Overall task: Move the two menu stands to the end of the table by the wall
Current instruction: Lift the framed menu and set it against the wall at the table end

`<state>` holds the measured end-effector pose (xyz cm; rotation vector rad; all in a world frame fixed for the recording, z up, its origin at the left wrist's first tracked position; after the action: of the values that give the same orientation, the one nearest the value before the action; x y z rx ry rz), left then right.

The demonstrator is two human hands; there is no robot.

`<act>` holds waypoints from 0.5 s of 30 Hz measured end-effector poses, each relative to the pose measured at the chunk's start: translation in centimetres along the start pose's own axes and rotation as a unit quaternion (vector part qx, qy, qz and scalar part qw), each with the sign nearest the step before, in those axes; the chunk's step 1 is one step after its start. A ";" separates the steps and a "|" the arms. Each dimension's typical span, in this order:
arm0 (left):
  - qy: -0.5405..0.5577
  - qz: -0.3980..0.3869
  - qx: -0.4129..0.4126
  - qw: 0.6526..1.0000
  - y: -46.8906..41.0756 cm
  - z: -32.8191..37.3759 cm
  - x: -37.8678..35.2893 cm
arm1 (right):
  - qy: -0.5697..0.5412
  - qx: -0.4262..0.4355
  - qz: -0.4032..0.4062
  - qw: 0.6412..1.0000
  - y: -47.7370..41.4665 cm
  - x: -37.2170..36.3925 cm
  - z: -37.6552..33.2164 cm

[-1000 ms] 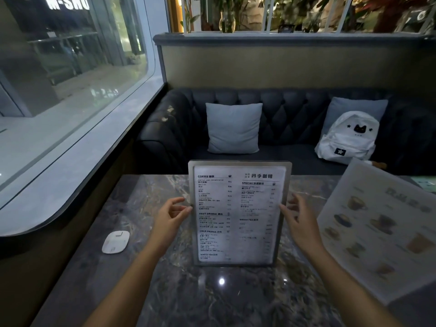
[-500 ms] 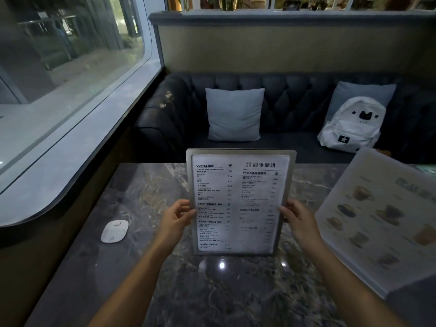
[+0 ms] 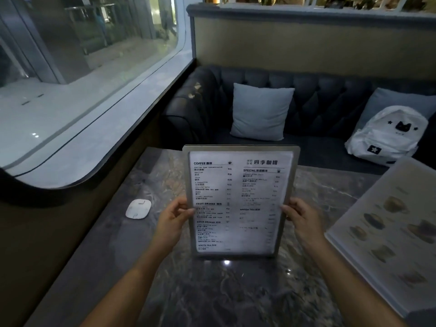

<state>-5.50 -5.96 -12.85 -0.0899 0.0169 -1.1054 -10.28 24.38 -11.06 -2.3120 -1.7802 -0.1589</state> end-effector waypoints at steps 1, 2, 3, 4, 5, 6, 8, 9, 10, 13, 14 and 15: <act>0.000 0.015 -0.005 1.000 0.3 0.3 1.1 | -0.009 0.000 -0.015 1.000 0.3 -0.9 -0.4; -0.002 0.032 -0.009 0.999 0.6 0.5 2.4 | -0.015 0.004 -0.030 0.999 0.7 -1.8 -0.9; -0.003 0.050 -0.010 0.999 1.0 0.6 3.7 | -0.016 0.010 -0.043 0.999 1.1 -2.8 -1.5; -0.005 0.065 -0.011 0.998 1.4 0.8 5.1 | -0.014 0.017 -0.057 0.998 1.5 -3.8 -2.0; -0.008 0.077 -0.010 0.997 1.8 0.9 6.4 | -0.013 0.025 -0.070 0.997 1.9 -4.9 -2.6; -0.013 0.089 -0.010 0.996 2.4 1.0 7.8 | -0.016 0.034 -0.081 0.996 2.3 -5.9 -3.1; -0.025 0.118 -0.016 0.993 3.7 1.3 10.7 | -0.007 0.059 -0.109 0.992 3.3 -8.3 -4.0; -0.030 0.137 -0.014 0.990 4.4 1.3 12.2 | 0.003 0.068 -0.127 0.990 3.9 -9.6 -4.3; -0.033 0.159 -0.008 0.987 5.2 1.2 13.8 | 0.009 0.078 -0.143 0.987 4.5 -10.8 -4.6; -0.039 0.218 0.005 0.975 7.6 1.0 18.4 | 0.008 0.109 -0.184 0.977 6.7 -14.7 -5.8; -0.044 0.235 0.006 0.971 8.5 1.1 19.9 | 0.006 0.106 -0.203 0.973 7.6 -16.1 -6.0; -0.045 0.250 0.007 0.967 9.4 1.1 21.3 | 0.005 0.099 -0.224 0.969 8.4 -17.4 -6.1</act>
<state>12.52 -20.72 -11.82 -0.1152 -0.0484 -0.5958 -6.40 4.51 -9.87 -1.7445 -2.1766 -0.0578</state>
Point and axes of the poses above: each hand's wrist, its own y-axis away from the middle knuckle, its own x-axis out of the back of the hand, z = x × y, the point moved 9 cm from there along -y, towards the middle knuckle, and after that the axes turned 15 degrees about z, right-handed, at the moved point
